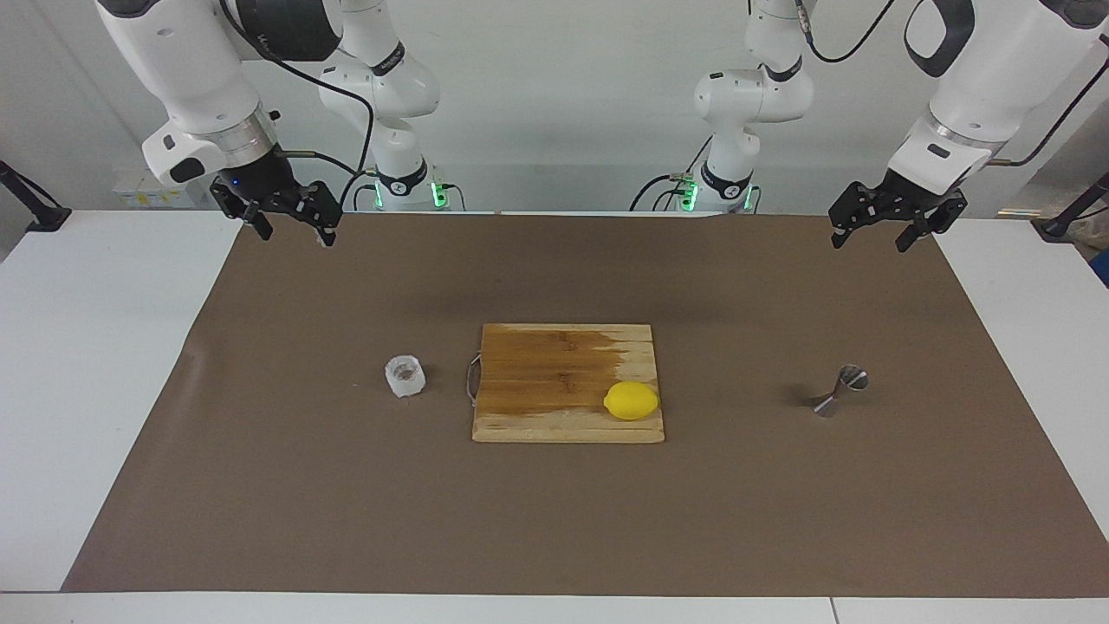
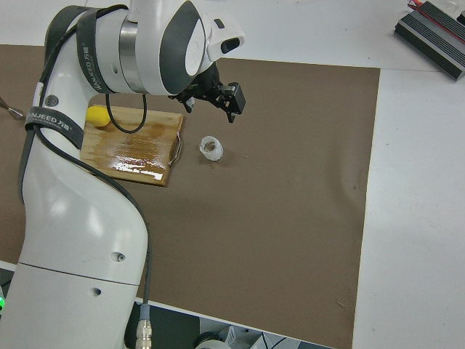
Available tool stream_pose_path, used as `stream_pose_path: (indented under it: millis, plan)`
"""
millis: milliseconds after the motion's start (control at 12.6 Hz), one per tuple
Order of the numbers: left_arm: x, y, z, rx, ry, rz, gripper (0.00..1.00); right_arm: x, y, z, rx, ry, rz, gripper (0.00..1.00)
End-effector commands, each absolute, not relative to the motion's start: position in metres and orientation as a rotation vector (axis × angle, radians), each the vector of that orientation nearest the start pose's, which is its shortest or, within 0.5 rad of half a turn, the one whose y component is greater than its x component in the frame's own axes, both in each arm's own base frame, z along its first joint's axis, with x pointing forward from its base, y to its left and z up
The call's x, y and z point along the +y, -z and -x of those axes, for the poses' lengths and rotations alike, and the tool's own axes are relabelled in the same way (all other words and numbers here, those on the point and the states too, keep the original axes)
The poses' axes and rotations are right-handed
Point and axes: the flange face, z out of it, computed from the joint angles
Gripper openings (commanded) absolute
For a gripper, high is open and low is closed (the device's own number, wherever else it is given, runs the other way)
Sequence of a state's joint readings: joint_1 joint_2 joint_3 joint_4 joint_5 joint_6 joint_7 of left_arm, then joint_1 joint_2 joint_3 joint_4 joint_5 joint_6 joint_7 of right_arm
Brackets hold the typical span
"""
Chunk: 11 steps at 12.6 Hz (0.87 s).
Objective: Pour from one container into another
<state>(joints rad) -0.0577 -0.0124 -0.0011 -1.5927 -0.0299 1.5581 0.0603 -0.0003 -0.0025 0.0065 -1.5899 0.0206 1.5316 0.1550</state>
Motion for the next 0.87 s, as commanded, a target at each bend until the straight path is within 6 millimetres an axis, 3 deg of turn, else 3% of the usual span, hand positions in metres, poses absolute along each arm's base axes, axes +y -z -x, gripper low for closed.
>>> stream_pose_path:
  millis: [0, 794]
  plan:
    - [-0.0364, -0.6205, -0.5437, 0.206, -0.026, 3.155, 1.0, 0.0053, -0.6165, -0.5494, 0.21, -0.088, 3.089, 1.0]
    - [-0.0307, -0.6173, -0.5406, 0.079, -0.02, 3.163, 1.0, 0.0044, -0.6165, -0.5494, 0.212, -0.088, 3.089, 1.0]
